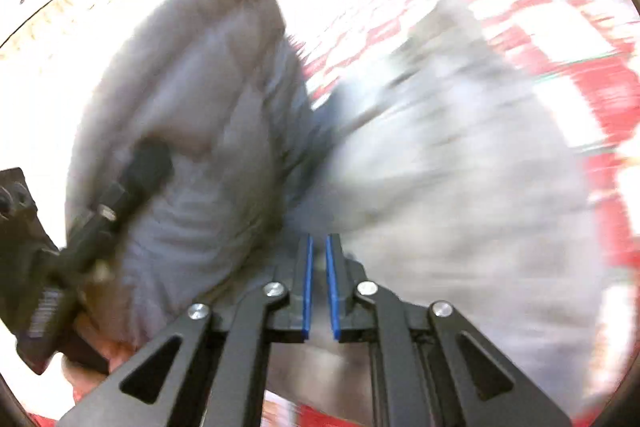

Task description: Fold large clothes

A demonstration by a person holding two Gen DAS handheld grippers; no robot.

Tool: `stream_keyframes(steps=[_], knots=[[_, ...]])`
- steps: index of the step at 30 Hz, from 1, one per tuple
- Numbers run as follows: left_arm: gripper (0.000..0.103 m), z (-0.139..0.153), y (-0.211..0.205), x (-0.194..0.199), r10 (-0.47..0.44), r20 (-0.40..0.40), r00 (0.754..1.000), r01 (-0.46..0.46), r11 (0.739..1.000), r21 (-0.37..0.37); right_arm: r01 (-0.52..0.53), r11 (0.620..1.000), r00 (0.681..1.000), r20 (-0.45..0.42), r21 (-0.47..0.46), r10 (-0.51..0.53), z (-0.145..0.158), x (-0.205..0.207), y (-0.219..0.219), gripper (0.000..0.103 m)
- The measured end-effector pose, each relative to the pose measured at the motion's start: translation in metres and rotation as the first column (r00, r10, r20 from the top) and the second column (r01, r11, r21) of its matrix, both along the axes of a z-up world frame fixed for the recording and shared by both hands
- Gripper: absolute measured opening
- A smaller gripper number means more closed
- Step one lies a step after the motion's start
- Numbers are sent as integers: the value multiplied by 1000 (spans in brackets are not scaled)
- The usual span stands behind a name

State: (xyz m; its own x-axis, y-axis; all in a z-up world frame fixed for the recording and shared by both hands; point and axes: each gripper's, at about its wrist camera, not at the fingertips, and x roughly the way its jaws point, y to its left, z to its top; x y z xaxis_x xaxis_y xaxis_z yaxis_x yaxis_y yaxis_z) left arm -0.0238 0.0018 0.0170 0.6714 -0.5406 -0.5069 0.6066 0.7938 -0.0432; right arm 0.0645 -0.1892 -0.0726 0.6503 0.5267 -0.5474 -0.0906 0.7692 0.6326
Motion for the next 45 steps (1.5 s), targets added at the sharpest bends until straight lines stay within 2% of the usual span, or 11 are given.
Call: stream_keyframes(steps=[7, 11, 13, 16, 21, 28, 30, 32, 35, 41, 45], knots=[[19, -47, -82, -10, -119, -50, 992, 126, 978, 164, 229, 969, 974, 25, -92, -227, 0, -40, -83, 13], [19, -65, -106, -17, -155, -82, 984, 168, 968, 188, 259, 959, 966, 28, -118, -258, 4, -33, -74, 15], [19, -71, -112, -17, -159, -93, 983, 174, 966, 192, 273, 955, 962, 22, -114, -272, 3, -34, -78, 27], [19, -80, -122, -19, -161, -95, 982, 178, 961, 210, 291, 952, 956, 50, -91, -288, 11, -37, -88, 67], [20, -96, -130, -17, -172, -104, 980, 190, 963, 189, 223, 967, 970, 132, -125, -207, 36, -20, -88, 72], [20, -103, -131, -21, -199, -94, 975, 213, 961, 178, 126, 980, 992, -7, -157, -129, 15, 45, -81, 77], [20, -102, -125, -19, -204, -100, 974, 218, 962, 165, 105, 979, 994, 5, -175, -106, 14, 46, -75, 68], [20, -101, -123, -20, -205, -98, 974, 218, 963, 160, 94, 974, 996, 17, -208, -93, 14, 47, -72, 42], [20, -98, -114, -20, -217, -107, 970, 230, 965, 128, 86, 970, 996, 14, -228, -85, 11, 51, -72, 23], [34, -75, -91, -54, -294, -89, 952, 304, 945, 121, 116, 944, 992, -17, -311, -127, -2, 55, -70, 18], [45, -48, -54, -89, -378, -33, 925, 379, 918, 114, 138, 952, 985, -59, -275, -160, -15, 59, -84, 18]])
